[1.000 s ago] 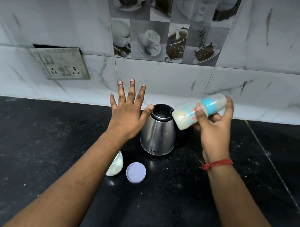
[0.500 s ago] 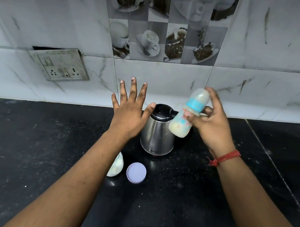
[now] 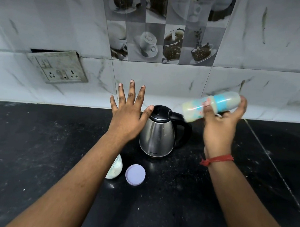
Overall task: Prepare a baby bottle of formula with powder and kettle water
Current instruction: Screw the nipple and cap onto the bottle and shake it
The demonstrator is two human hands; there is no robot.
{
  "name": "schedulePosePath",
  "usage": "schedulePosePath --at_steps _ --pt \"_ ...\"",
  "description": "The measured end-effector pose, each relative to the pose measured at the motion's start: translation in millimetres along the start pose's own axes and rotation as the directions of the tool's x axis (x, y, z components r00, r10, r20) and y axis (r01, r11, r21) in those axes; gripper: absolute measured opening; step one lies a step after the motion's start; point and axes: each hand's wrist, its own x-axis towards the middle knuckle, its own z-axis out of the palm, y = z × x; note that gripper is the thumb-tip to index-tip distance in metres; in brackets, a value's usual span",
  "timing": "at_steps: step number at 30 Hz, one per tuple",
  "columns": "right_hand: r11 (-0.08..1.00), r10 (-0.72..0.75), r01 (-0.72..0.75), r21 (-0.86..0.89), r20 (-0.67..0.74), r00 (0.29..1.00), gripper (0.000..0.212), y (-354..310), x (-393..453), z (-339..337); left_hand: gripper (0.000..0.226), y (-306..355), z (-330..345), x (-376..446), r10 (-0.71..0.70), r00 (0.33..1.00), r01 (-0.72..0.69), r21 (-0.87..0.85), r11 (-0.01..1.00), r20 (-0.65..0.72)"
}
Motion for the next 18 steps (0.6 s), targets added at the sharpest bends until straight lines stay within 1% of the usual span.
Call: schedulePosePath --at_steps 1,2,3,4,5,6,7,8,9,10,11,12,13,14,16,17,18 --pt "0.997 0.034 -0.026 -0.067 0.126 0.991 0.083 4 -4 1 0.084 1 0 0 0.001 1.0 -0.001 -0.001 1.0 0.001" --pt "0.991 0.09 -0.06 -0.122 0.262 0.961 0.084 7 -6 0 0.083 1 1 1 0.002 1.0 -0.002 -0.003 1.0 0.001" --pt "0.986 0.132 -0.087 -0.143 0.347 0.929 0.086 9 -7 -2 0.082 1 1 1 0.003 1.0 -0.003 -0.002 1.0 -0.001" --pt "0.987 0.137 -0.098 -0.129 0.343 0.929 0.087 8 -5 -3 0.082 1 2 1 0.003 1.0 -0.003 -0.001 1.0 -0.001" --pt "0.991 0.112 -0.089 -0.096 0.259 0.959 0.087 6 -2 -4 0.082 1 2 1 0.001 1.0 -0.001 -0.002 1.0 0.001" --pt "0.997 0.071 -0.065 -0.051 0.135 0.988 0.084 3 0 -4 0.083 0 2 0 -0.003 1.0 0.003 -0.004 1.0 0.005" --pt "0.999 0.031 -0.031 0.007 0.019 0.999 0.082 3 0 -4 0.083 0 2 0 -0.006 1.0 0.006 -0.005 1.0 0.009" --pt "0.998 0.009 -0.007 0.056 -0.039 0.999 0.08 4 0 -3 0.084 1 2 0 -0.007 1.0 0.007 -0.005 1.0 0.011" --pt "0.999 0.002 -0.001 0.048 -0.024 1.0 0.08 7 -1 -1 0.084 1 2 -1 -0.006 1.0 0.006 -0.004 1.0 0.013" --pt "1.0 0.02 -0.019 -0.017 0.062 0.998 0.081 10 -2 1 0.084 2 2 -1 -0.005 1.0 0.006 -0.004 1.0 0.015" --pt "0.993 0.075 -0.055 -0.106 0.191 0.979 0.083 13 -4 1 0.085 2 2 0 -0.006 1.0 0.006 -0.007 1.0 0.016" --pt "0.982 0.138 -0.091 -0.165 0.3 0.944 0.085 15 -4 1 0.085 2 2 0 -0.006 1.0 0.006 -0.009 1.0 0.016" --pt "0.977 0.169 -0.113 -0.179 0.341 0.925 0.085 14 -4 0 0.085 2 2 1 -0.006 1.0 0.006 -0.01 1.0 0.014" --pt "0.982 0.156 -0.113 -0.154 0.305 0.939 0.085 13 -1 0 0.085 2 2 1 -0.005 1.0 0.005 -0.012 1.0 0.011" --pt "0.997 0.078 -0.074 -0.037 0.106 0.991 0.083 7 1 2 0.085 1 3 1 -0.003 1.0 0.003 -0.013 1.0 0.007" --pt "0.999 0.038 -0.039 0.02 0.022 0.999 0.082 6 0 4 0.084 1 3 1 -0.004 1.0 0.004 -0.013 1.0 0.006" --pt "1.0 0.008 -0.008 0.03 -0.007 1.0 0.08 8 -1 7 0.084 1 3 1 -0.005 1.0 0.005 -0.014 1.0 0.004"
